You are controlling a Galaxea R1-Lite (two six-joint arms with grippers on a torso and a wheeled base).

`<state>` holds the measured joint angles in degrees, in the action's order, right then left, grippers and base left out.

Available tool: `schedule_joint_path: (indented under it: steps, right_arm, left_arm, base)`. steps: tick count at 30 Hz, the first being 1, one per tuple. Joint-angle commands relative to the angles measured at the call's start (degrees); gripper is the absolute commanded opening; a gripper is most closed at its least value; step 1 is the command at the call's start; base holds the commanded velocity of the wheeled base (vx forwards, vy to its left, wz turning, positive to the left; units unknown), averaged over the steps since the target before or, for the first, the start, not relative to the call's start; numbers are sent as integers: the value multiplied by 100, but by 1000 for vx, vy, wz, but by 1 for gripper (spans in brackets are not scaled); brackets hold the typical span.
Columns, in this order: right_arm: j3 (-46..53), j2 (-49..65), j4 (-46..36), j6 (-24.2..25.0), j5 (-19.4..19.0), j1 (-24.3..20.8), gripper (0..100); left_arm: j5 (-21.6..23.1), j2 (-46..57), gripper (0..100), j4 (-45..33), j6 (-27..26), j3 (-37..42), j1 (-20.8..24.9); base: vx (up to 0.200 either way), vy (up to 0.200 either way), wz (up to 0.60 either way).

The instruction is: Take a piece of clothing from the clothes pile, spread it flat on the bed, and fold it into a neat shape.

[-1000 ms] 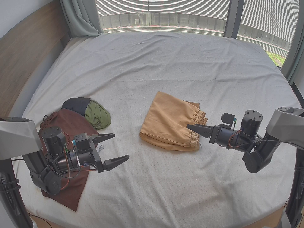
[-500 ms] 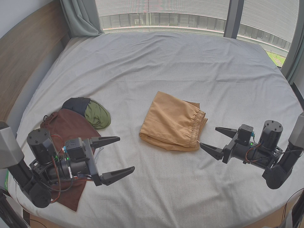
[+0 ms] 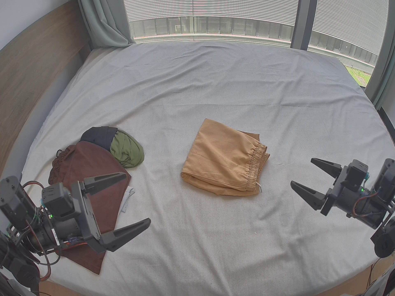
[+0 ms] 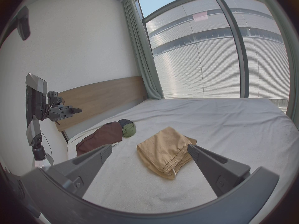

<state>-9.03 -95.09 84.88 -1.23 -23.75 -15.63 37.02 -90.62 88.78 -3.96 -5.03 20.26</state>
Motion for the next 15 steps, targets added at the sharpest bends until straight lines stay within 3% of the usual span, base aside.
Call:
schedule_joint_path:
  steps: [1,5,9,11,15]
  right_arm:
    - [543,1291,2,18,63,104,100]
    - [622,1959,-16,44,72,121,100]
    - [622,2513,-156,44,81,174,100]
    - [631,3110,-525,53,81,297,100]
    - [604,4112,-1431,53,81,429,100]
  left_arm:
    - [-292,941,100,7,176,477,-5]
    - [-336,1293,100,-89,220,503,-57]
    - [-661,1618,100,-230,352,503,-66]
    - [-1066,1891,100,-344,467,503,-75]
    - [-1259,2269,100,-520,625,503,-75]
  base:
    - [0,0,0]
    - [0,0,0]
    - [0,0,0]
    - [0,0,0]
    - [0,0,0]
